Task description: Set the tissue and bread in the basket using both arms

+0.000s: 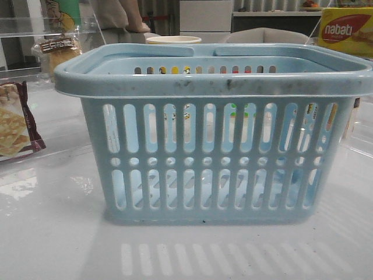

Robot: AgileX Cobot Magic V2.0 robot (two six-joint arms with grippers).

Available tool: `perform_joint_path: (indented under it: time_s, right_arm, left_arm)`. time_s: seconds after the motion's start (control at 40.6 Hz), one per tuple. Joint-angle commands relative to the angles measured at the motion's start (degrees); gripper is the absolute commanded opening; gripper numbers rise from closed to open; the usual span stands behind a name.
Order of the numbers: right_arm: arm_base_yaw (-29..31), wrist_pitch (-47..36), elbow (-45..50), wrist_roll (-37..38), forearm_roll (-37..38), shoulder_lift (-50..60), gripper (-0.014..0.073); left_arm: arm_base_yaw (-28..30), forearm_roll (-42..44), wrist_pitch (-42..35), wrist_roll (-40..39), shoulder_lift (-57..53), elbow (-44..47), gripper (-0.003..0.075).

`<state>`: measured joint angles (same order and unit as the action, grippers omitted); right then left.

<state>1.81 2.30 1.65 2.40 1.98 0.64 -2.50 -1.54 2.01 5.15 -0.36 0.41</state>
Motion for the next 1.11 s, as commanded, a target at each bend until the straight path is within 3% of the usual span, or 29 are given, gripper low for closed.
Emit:
perform_joint_path:
  time_s: [0.0,0.888,1.085]
  right_arm:
    - [0.21,-5.33,0.07,-0.2,0.35,0.95,0.0056]
    - [0.21,-7.28,-0.11,-0.2,0.35,0.95,0.0056]
    - [0.21,-2.3,-7.88,-0.2,0.35,0.95,0.0056]
  left_arm:
    - [-0.28,-0.12,-5.24,-0.52,-0.95,-0.04,0.0091]
    - [-0.19,-0.12,-7.68,-0.52,-0.95,-0.13,0.0091]
    - [-0.19,-0.12,-3.44,-0.52,-0.87,-7.49,0.0091]
